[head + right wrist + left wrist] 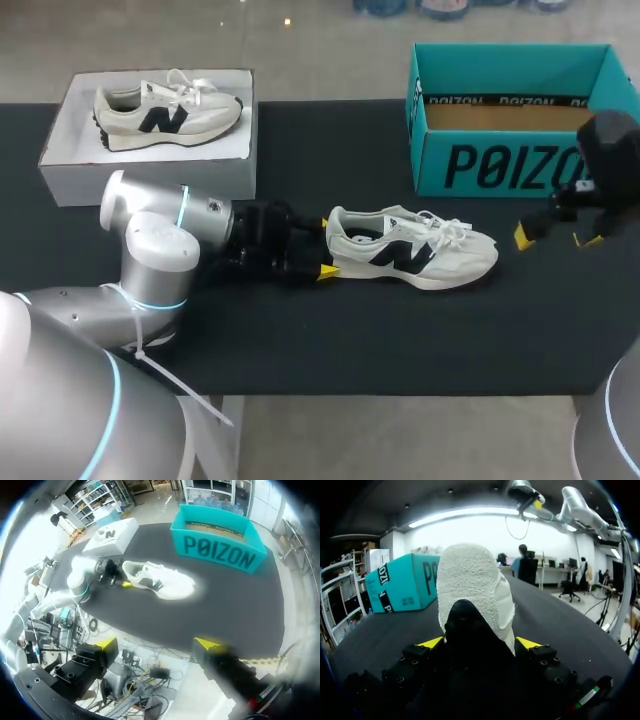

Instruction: Take the shoe out of the shoebox, open the shoe tongue, remove and reinsert the insole, then place the shoe into the shoebox

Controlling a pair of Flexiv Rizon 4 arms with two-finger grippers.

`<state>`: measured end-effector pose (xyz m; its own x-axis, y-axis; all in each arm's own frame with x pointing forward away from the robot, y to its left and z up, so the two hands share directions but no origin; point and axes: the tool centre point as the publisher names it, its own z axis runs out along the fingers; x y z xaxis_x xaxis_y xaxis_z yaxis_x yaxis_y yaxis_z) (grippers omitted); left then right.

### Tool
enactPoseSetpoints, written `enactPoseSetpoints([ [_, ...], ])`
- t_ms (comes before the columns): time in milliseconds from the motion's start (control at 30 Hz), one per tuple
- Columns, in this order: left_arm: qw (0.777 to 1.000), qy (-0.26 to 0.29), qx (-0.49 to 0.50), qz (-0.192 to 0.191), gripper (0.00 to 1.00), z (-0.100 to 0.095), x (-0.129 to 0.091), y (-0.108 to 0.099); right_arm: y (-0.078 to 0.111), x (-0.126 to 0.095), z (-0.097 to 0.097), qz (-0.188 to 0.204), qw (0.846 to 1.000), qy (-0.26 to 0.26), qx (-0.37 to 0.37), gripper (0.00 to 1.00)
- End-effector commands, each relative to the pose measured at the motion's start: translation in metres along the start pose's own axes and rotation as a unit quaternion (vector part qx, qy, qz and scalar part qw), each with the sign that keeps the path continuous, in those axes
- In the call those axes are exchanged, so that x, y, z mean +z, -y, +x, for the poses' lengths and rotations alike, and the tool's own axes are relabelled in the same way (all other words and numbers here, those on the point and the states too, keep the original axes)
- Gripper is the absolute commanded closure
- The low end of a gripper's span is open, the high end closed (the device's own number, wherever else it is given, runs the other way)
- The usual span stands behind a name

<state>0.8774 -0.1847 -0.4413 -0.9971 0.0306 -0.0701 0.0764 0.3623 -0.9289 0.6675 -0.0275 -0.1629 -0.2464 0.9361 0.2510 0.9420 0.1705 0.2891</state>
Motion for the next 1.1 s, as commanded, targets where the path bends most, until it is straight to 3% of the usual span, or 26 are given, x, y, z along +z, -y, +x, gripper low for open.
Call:
enactPoseSetpoints([
  [33,1.000,-0.001,0.000,-0.001,1.00,-0.002,0.005,-0.004,-0.034,0.019,0.040,0.020,0.986,0.164,0.024,0.00],
  [300,1.000,-0.001,0.000,-0.001,1.00,-0.002,0.005,-0.004,-0.075,0.053,0.066,0.052,0.960,0.273,0.025,0.00],
  [367,1.000,-0.001,0.000,-0.001,1.00,-0.002,0.005,-0.004,-0.085,0.060,0.069,0.062,0.959,0.276,0.033,0.00],
  [533,1.000,-0.001,0.000,-0.001,1.00,-0.002,0.005,-0.004,-0.104,0.078,0.073,0.101,0.934,0.341,0.047,0.00],
  [1100,1.000,-0.001,0.000,-0.001,1.00,-0.002,0.005,-0.004,-0.106,0.078,0.074,0.097,0.936,0.335,0.046,0.00],
])
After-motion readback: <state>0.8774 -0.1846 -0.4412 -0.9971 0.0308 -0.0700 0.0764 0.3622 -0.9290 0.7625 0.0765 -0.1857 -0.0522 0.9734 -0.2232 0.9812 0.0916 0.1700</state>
